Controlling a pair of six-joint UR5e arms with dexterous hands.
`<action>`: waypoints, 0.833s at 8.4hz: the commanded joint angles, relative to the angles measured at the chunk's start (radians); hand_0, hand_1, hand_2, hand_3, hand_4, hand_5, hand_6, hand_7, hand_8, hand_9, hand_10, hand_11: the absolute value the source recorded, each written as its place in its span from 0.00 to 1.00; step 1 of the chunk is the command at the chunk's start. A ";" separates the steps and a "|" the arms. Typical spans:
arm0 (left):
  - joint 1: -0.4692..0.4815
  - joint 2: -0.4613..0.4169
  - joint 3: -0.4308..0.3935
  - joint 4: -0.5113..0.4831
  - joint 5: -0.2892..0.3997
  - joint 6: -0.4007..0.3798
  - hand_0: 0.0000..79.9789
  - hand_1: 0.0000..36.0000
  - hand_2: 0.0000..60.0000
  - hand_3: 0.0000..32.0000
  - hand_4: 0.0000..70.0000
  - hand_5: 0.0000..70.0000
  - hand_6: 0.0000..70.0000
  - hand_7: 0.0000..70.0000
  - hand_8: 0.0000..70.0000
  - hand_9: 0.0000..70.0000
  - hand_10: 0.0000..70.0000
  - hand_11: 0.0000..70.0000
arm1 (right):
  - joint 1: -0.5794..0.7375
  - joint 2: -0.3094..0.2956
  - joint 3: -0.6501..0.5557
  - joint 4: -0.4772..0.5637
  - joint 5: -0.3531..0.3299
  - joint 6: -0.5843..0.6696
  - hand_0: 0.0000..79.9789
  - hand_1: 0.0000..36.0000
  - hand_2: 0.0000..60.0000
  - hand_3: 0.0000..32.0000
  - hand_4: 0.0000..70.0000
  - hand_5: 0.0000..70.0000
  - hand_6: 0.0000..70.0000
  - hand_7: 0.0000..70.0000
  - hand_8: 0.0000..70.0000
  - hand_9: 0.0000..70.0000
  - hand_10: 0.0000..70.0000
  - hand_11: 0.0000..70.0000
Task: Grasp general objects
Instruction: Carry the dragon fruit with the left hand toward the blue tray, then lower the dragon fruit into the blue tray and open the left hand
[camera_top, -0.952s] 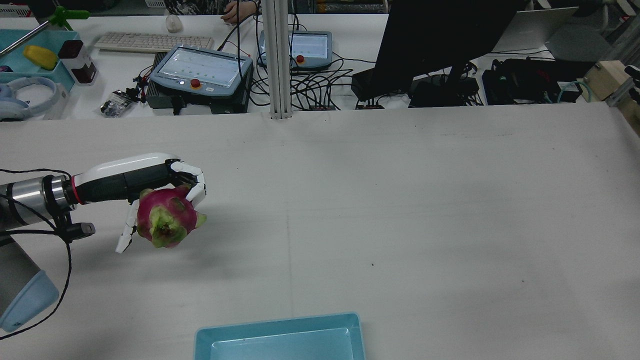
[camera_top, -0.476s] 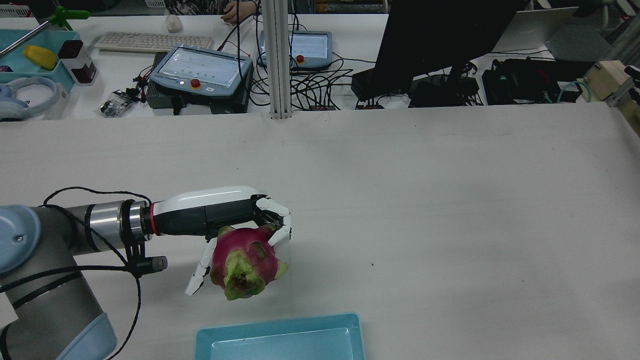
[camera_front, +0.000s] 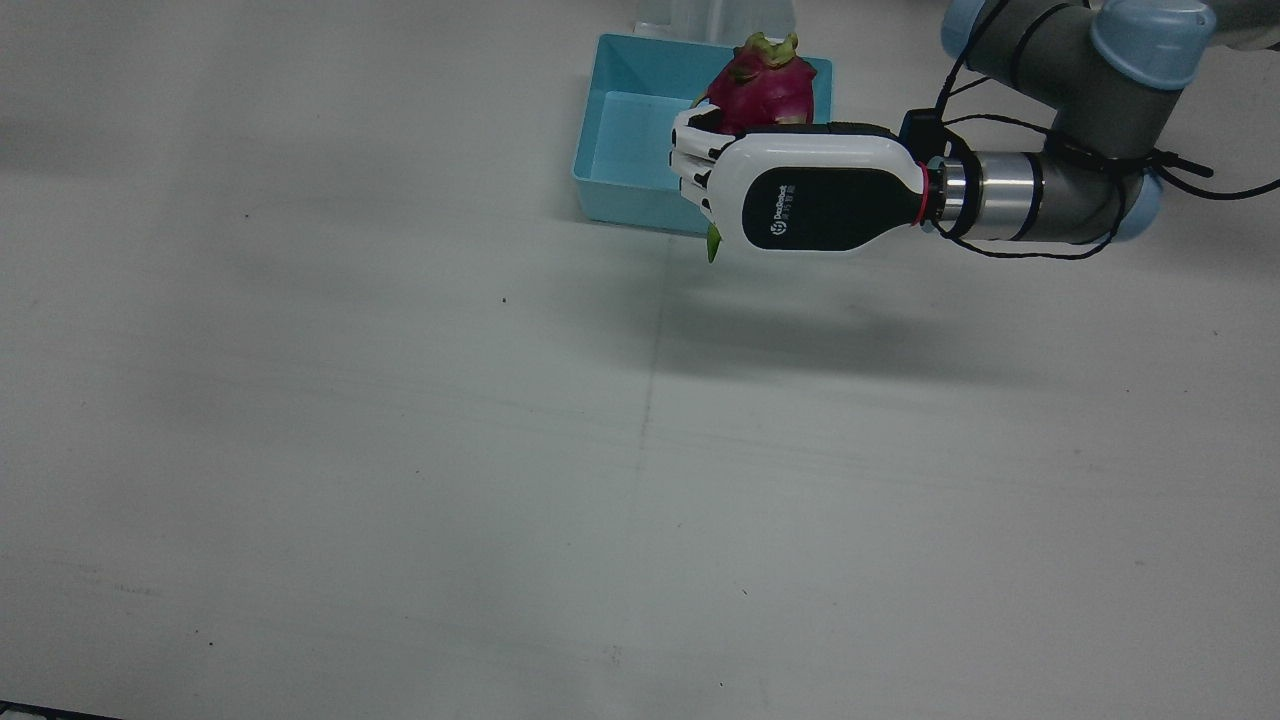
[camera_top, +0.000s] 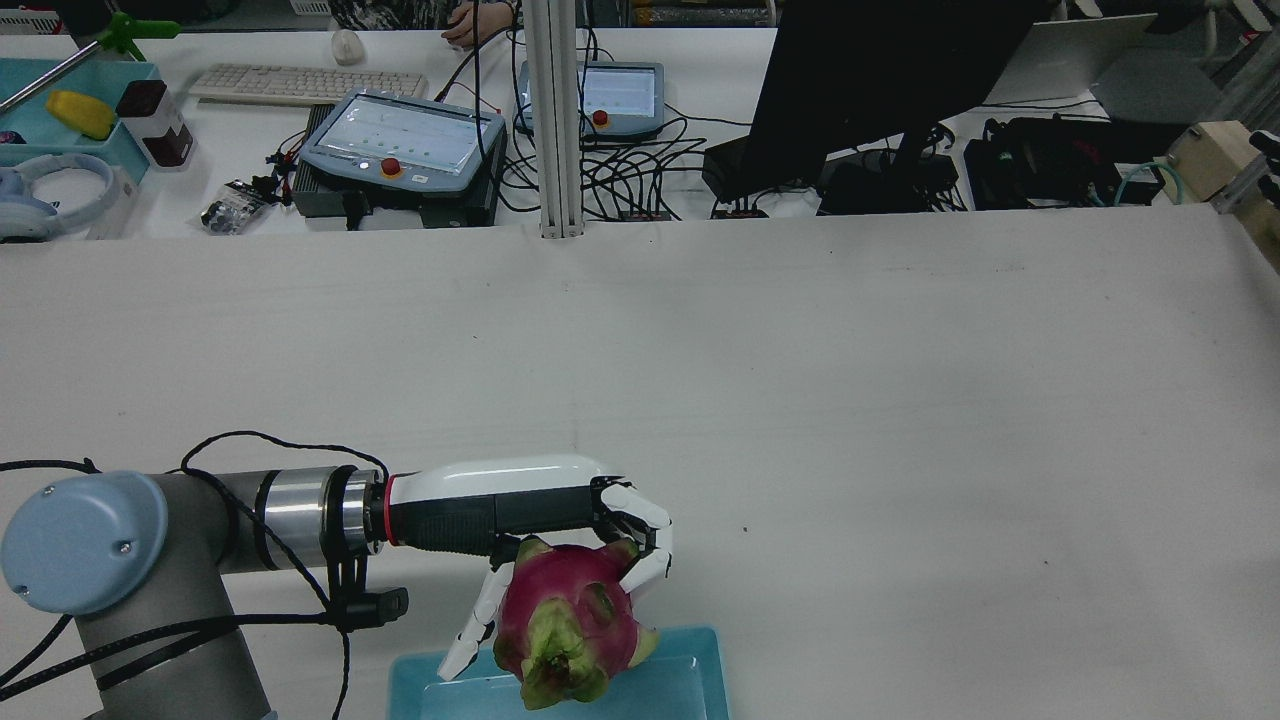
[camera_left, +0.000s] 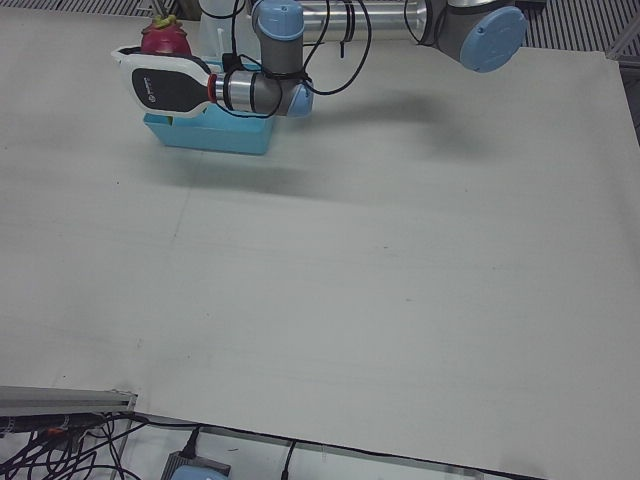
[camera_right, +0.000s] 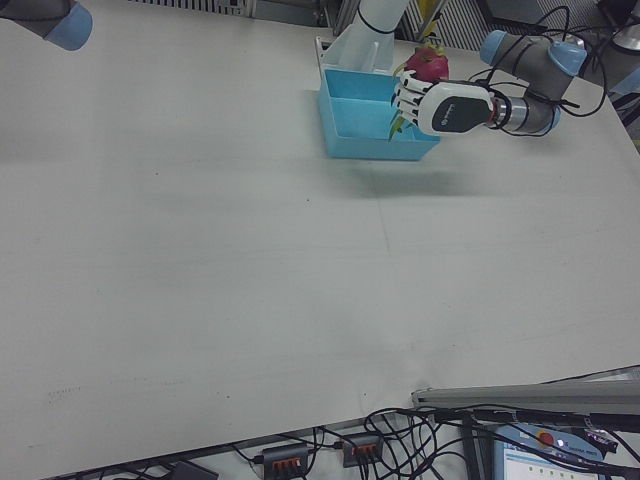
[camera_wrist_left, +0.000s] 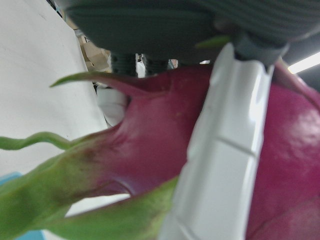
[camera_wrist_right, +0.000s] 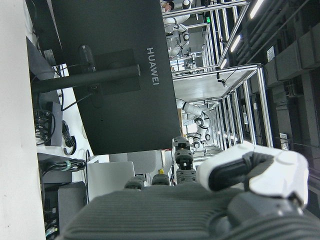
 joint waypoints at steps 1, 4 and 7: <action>0.085 0.078 -0.042 -0.088 0.005 0.006 1.00 1.00 1.00 0.00 1.00 1.00 1.00 1.00 1.00 1.00 1.00 1.00 | -0.001 0.000 0.001 0.000 0.000 0.000 0.00 0.00 0.00 0.00 0.00 0.00 0.00 0.00 0.00 0.00 0.00 0.00; 0.111 0.082 -0.044 -0.121 0.011 0.006 1.00 1.00 1.00 0.00 0.43 1.00 0.94 1.00 0.76 0.85 0.35 0.56 | 0.001 -0.001 0.001 0.000 0.000 0.000 0.00 0.00 0.00 0.00 0.00 0.00 0.00 0.00 0.00 0.00 0.00 0.00; 0.114 0.080 -0.042 -0.124 0.009 0.006 0.94 1.00 1.00 0.00 0.19 1.00 0.38 0.34 0.32 0.27 0.16 0.29 | -0.001 0.000 -0.001 0.000 0.000 0.000 0.00 0.00 0.00 0.00 0.00 0.00 0.00 0.00 0.00 0.00 0.00 0.00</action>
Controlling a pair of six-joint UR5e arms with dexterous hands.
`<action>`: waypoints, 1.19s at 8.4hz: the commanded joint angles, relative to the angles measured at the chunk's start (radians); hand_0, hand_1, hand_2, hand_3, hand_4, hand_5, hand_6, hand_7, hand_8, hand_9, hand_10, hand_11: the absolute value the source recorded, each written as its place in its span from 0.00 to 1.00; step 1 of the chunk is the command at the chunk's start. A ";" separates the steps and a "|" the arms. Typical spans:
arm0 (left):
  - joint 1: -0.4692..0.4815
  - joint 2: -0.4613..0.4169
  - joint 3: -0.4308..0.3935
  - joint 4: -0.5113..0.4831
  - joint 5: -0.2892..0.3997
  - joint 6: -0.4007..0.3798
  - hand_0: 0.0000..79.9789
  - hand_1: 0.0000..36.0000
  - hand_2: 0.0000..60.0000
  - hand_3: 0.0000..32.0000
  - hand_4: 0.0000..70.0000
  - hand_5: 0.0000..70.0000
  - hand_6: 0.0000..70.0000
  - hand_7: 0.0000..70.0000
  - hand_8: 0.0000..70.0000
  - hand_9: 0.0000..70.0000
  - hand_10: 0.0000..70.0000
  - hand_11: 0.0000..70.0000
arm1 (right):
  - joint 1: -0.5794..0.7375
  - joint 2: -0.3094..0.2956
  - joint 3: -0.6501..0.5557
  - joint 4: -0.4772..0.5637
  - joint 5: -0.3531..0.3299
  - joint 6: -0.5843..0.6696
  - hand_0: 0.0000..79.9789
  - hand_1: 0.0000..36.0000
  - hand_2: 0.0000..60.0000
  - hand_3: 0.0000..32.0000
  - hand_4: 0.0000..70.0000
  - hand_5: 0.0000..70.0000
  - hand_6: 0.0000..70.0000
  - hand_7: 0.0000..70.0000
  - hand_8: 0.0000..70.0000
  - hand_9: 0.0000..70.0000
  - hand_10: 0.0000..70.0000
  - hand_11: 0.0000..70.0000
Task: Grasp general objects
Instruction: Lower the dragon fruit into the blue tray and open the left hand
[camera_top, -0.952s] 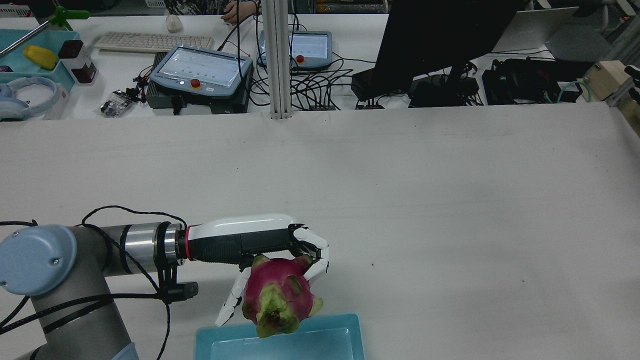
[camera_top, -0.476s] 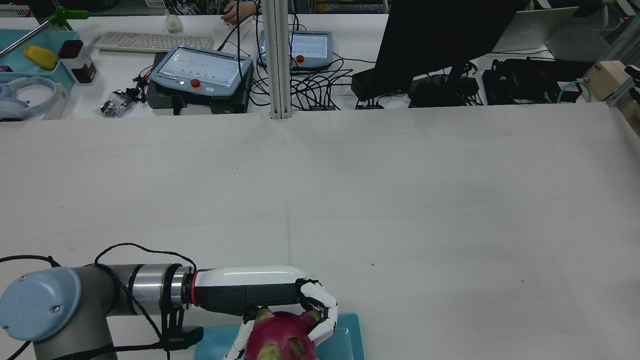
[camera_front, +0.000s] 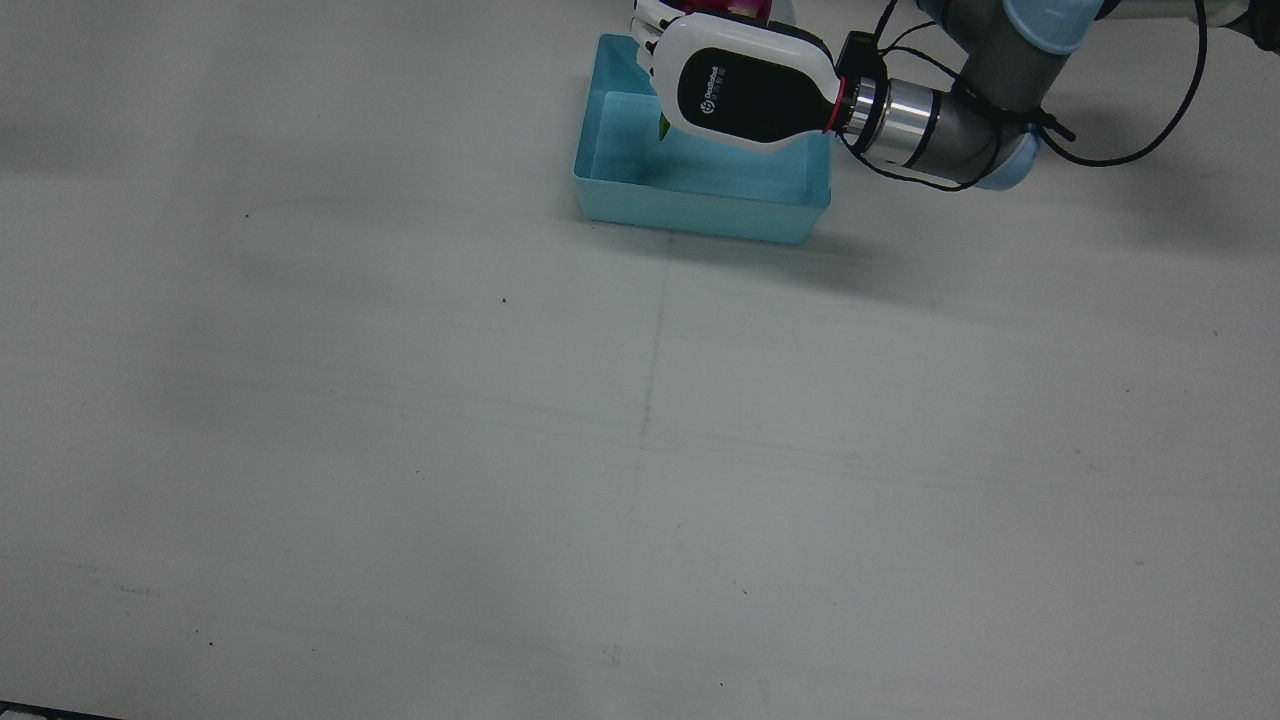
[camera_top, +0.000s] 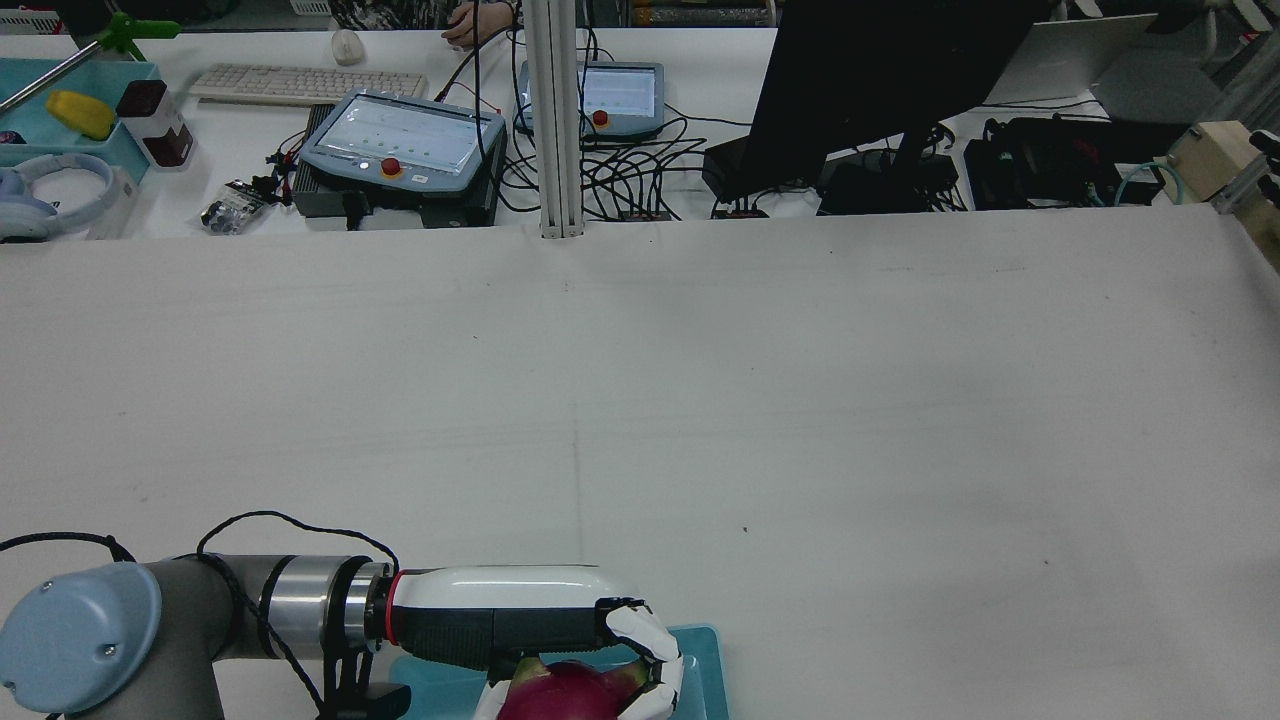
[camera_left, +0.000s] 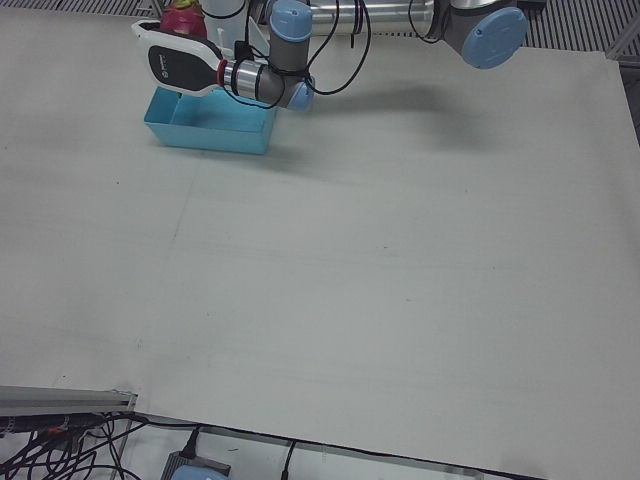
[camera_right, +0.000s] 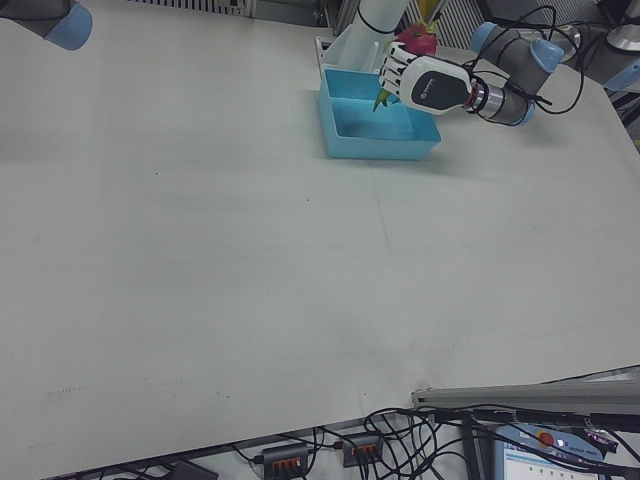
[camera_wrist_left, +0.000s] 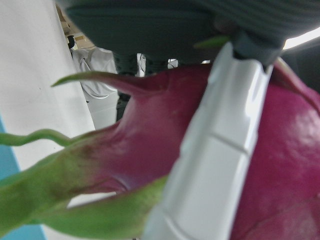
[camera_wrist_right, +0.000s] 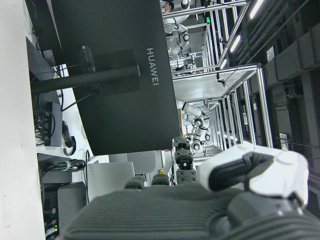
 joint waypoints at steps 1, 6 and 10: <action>0.000 -0.001 0.001 -0.004 0.001 0.002 0.79 1.00 1.00 0.00 0.15 0.90 0.28 0.13 0.26 0.17 0.12 0.23 | -0.001 0.000 -0.001 0.000 0.000 0.000 0.00 0.00 0.00 0.00 0.00 0.00 0.00 0.00 0.00 0.00 0.00 0.00; -0.014 0.006 0.005 -0.010 -0.001 0.003 0.65 0.65 0.52 0.00 0.02 0.68 0.15 0.02 0.13 0.10 0.06 0.11 | -0.001 0.000 -0.001 0.000 0.000 0.000 0.00 0.00 0.00 0.00 0.00 0.00 0.00 0.00 0.00 0.00 0.00 0.00; -0.147 0.007 0.126 -0.027 -0.005 0.008 0.62 0.45 0.36 0.00 0.04 1.00 0.22 0.30 0.20 0.23 0.14 0.23 | -0.001 0.000 -0.003 0.000 0.000 0.000 0.00 0.00 0.00 0.00 0.00 0.00 0.00 0.00 0.00 0.00 0.00 0.00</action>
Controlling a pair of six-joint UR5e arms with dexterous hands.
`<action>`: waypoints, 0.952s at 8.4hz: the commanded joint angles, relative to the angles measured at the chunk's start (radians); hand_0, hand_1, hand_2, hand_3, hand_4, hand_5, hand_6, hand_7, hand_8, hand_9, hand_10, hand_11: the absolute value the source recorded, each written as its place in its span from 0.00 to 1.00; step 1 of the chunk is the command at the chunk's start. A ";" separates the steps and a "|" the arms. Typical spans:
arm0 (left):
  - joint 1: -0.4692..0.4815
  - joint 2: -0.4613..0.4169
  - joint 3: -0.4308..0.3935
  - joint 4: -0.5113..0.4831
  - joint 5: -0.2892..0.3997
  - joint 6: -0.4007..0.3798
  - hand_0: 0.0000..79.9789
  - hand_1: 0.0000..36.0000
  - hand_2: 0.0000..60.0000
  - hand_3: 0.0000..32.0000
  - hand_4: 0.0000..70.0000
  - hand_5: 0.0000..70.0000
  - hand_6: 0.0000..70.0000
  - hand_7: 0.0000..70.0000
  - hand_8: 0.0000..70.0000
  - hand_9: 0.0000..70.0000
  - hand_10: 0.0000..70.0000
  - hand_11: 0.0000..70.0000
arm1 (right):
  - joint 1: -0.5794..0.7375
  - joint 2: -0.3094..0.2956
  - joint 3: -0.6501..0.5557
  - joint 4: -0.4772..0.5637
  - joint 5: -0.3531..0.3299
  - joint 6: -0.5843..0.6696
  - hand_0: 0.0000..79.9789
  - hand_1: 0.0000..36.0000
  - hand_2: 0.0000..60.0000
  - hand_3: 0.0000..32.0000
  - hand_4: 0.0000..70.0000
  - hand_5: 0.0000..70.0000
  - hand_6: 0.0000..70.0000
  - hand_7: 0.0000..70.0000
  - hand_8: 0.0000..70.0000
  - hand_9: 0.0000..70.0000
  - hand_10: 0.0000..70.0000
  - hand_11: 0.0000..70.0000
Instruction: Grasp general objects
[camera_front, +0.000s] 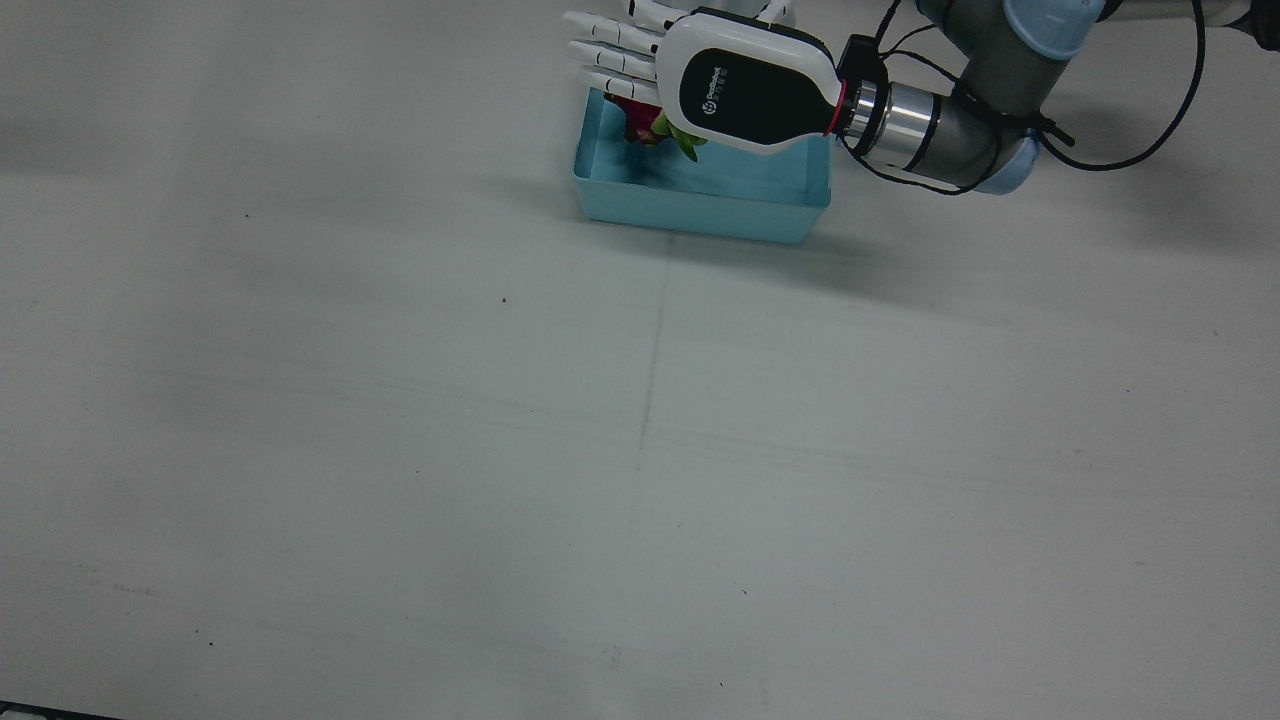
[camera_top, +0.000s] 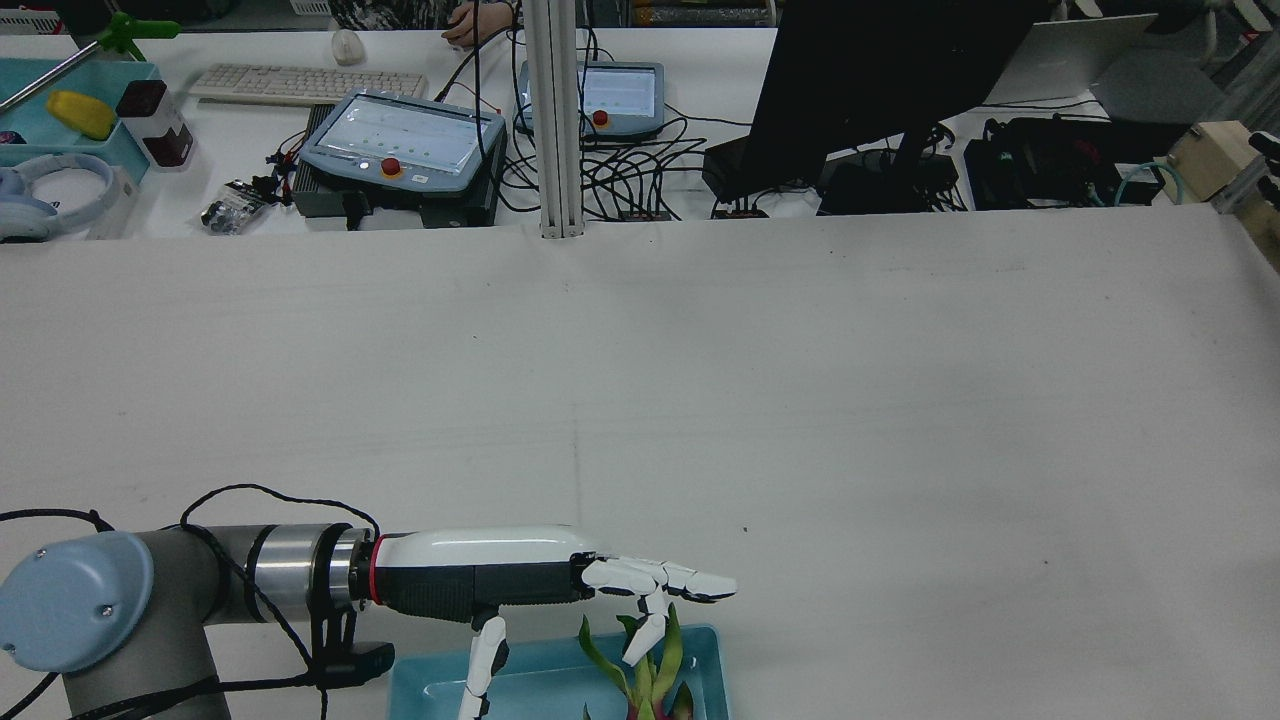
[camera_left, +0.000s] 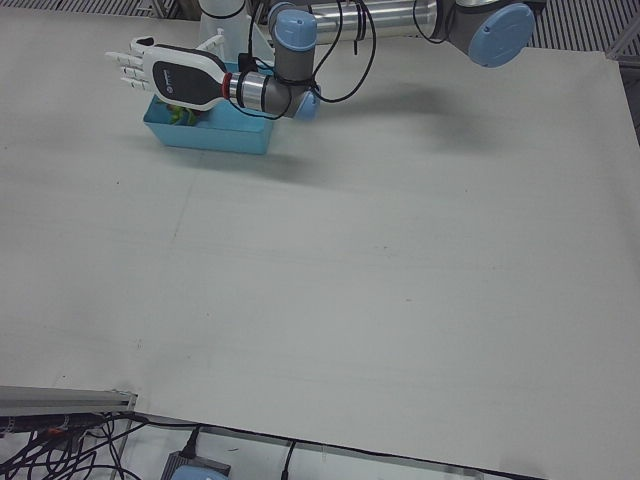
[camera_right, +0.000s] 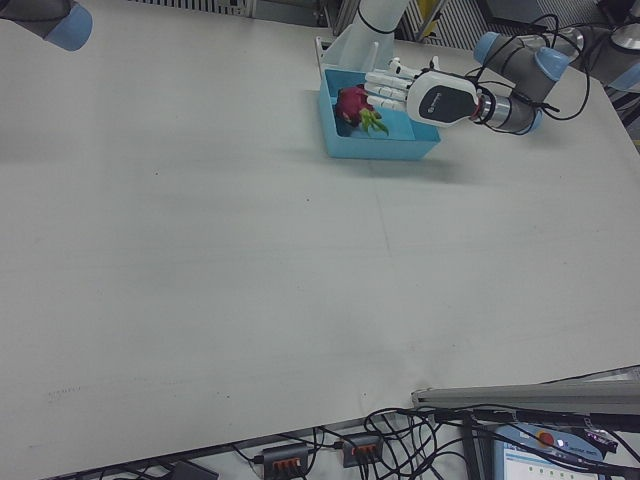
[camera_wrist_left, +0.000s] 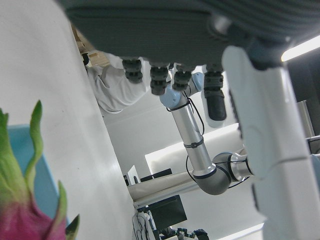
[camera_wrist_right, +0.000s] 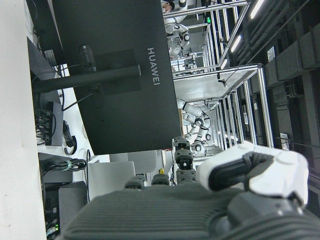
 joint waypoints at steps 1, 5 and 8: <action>-0.148 0.001 0.123 -0.011 -0.012 0.001 0.61 0.45 0.44 0.00 0.09 1.00 0.26 0.40 0.26 0.30 0.19 0.29 | 0.000 0.000 0.000 0.000 0.000 0.000 0.00 0.00 0.00 0.00 0.00 0.00 0.00 0.00 0.00 0.00 0.00 0.00; -0.486 -0.009 0.291 0.021 -0.078 -0.008 0.70 0.46 0.19 0.00 0.27 1.00 0.62 0.87 0.54 0.62 0.35 0.53 | 0.000 0.000 0.001 0.000 0.000 0.000 0.00 0.00 0.00 0.00 0.00 0.00 0.00 0.00 0.00 0.00 0.00 0.00; -0.628 -0.001 0.448 0.008 -0.174 0.002 0.71 0.54 0.28 0.00 0.25 1.00 0.59 0.81 0.50 0.59 0.30 0.47 | 0.000 0.000 0.000 0.000 0.000 0.000 0.00 0.00 0.00 0.00 0.00 0.00 0.00 0.00 0.00 0.00 0.00 0.00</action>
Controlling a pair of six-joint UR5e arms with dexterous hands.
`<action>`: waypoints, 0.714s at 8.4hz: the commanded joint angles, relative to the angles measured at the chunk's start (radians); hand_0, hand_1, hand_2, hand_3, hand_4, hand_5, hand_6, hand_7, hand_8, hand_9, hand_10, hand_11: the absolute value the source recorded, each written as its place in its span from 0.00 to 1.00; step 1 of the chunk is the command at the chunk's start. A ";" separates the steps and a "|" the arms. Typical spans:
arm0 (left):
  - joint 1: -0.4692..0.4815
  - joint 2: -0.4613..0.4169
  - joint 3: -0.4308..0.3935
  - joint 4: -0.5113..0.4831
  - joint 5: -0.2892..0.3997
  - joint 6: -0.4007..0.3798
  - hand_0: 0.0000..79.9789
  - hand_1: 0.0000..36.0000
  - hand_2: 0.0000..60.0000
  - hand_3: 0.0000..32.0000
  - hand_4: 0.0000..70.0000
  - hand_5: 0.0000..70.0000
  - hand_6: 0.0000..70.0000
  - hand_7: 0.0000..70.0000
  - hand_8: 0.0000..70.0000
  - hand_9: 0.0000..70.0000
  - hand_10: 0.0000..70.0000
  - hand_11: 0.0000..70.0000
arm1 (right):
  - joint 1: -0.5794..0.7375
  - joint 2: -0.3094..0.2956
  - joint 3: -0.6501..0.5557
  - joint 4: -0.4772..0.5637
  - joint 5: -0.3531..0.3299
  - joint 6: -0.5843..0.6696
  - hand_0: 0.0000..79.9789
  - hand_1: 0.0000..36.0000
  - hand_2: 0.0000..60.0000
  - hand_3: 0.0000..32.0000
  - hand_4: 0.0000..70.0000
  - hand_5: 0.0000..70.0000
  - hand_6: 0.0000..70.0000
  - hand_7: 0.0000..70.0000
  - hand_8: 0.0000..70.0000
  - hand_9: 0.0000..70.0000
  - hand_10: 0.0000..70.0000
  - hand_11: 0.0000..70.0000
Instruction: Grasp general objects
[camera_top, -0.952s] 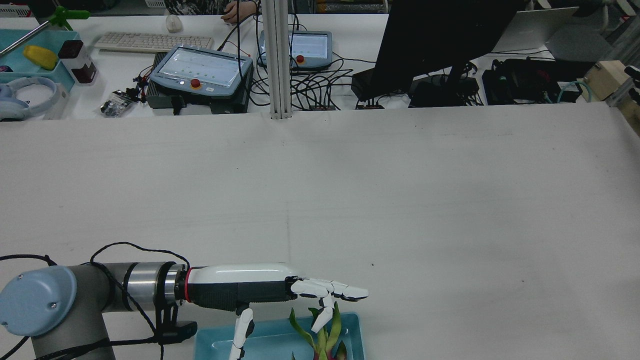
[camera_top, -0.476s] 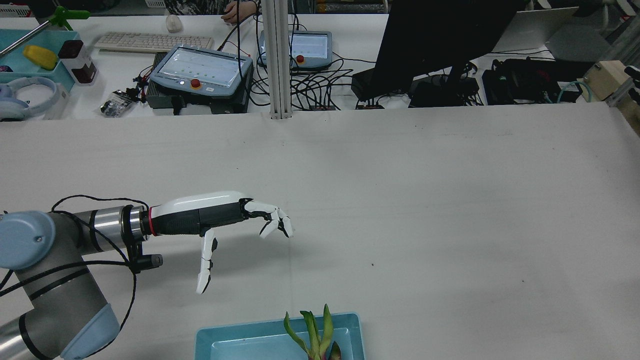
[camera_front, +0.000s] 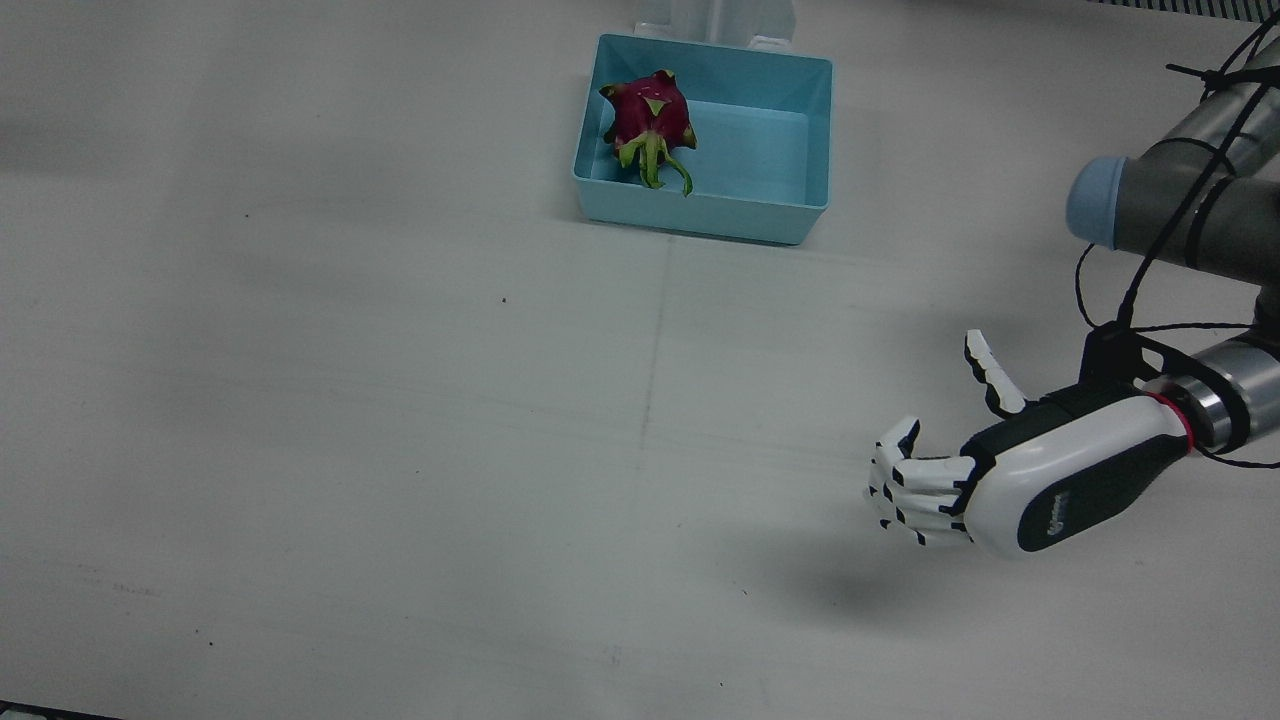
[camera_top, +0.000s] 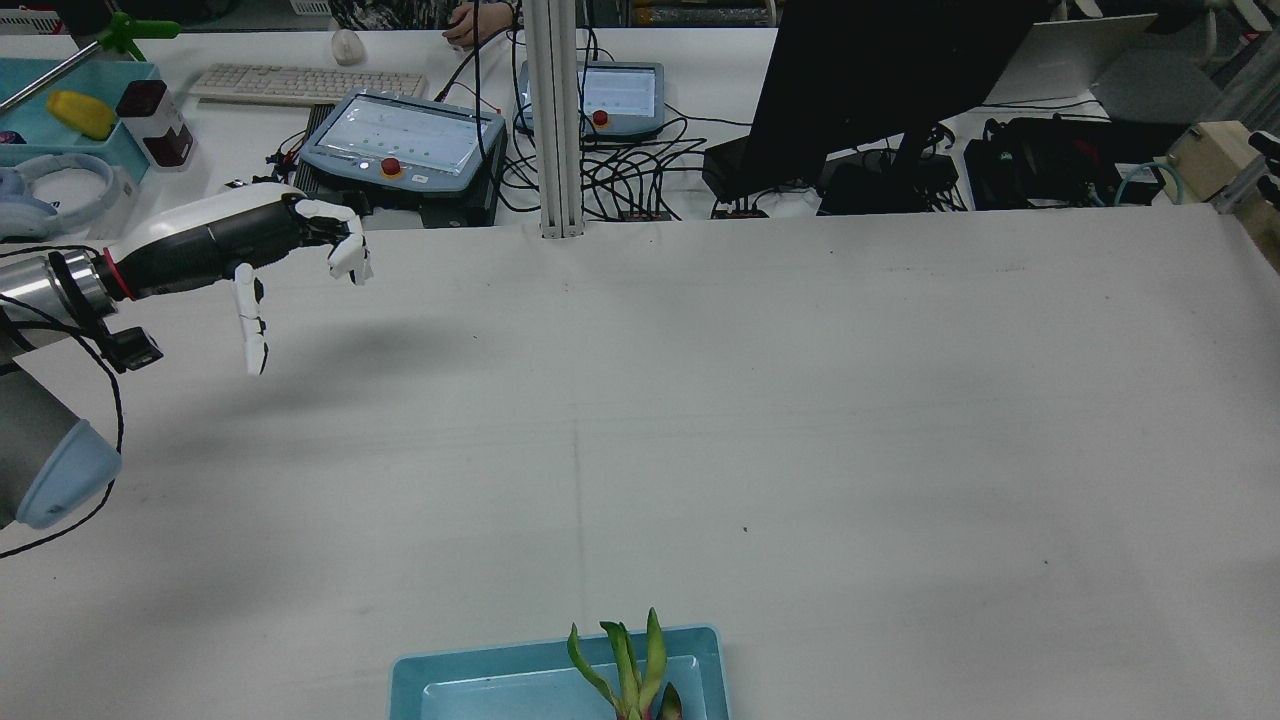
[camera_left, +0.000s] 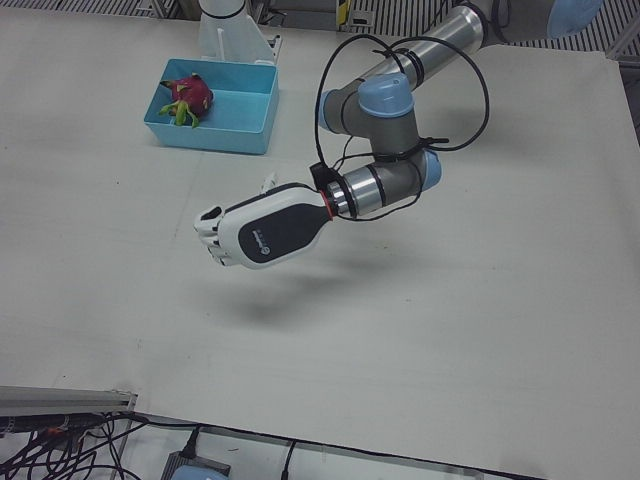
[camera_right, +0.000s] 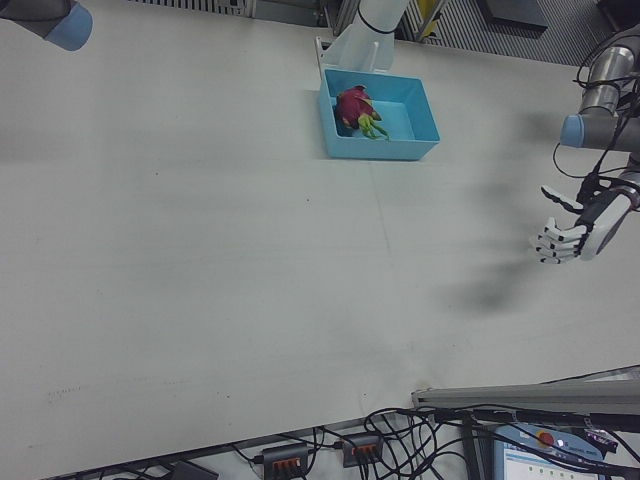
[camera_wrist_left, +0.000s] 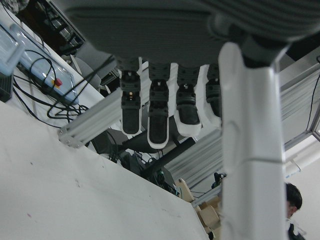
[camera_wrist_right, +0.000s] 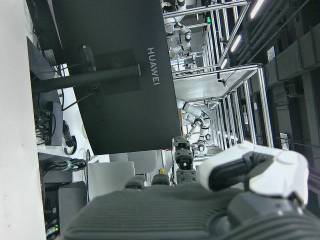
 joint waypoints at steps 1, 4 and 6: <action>-0.105 0.034 0.184 -0.090 -0.143 0.001 0.71 0.56 0.32 0.00 0.24 1.00 0.58 0.79 0.49 0.57 0.30 0.46 | 0.000 0.000 0.001 0.000 0.000 0.000 0.00 0.00 0.00 0.00 0.00 0.00 0.00 0.00 0.00 0.00 0.00 0.00; -0.114 0.165 0.232 -0.250 -0.326 -0.005 0.68 0.58 0.40 0.00 0.22 1.00 0.52 0.69 0.41 0.47 0.26 0.40 | 0.000 0.000 -0.002 0.002 0.000 0.000 0.00 0.00 0.00 0.00 0.00 0.00 0.00 0.00 0.00 0.00 0.00 0.00; -0.111 0.232 0.236 -0.290 -0.398 -0.021 0.66 0.59 0.58 0.00 0.23 0.96 0.50 0.62 0.38 0.41 0.25 0.39 | 0.000 0.002 -0.002 0.000 0.000 0.000 0.00 0.00 0.00 0.00 0.00 0.00 0.00 0.00 0.00 0.00 0.00 0.00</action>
